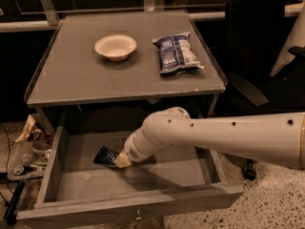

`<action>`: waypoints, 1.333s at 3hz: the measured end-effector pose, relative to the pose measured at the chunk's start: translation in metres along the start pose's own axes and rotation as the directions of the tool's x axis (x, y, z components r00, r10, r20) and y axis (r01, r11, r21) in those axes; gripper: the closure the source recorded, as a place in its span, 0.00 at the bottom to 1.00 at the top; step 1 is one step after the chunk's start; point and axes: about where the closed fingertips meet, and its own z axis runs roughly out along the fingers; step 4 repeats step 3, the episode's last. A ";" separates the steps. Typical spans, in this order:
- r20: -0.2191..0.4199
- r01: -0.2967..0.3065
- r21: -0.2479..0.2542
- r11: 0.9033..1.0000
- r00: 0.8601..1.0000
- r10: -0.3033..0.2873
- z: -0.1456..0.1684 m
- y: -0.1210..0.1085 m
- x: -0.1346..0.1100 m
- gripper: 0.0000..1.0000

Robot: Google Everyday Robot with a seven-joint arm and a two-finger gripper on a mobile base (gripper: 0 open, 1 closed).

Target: Place rxbar blueberry into top drawer

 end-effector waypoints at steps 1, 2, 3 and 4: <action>0.000 0.000 0.000 1.000 1.000 0.000 0.000 0.000 0.000 0.12; 0.000 0.000 0.000 1.000 1.000 0.000 0.000 0.000 0.000 0.00; 0.000 0.000 0.000 1.000 1.000 0.000 0.000 0.000 0.000 0.00; 0.000 0.000 0.000 1.000 1.000 0.000 0.000 0.000 0.000 0.00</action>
Offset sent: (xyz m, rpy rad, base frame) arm 0.0000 0.0000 0.0000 0.0000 0.0000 0.0000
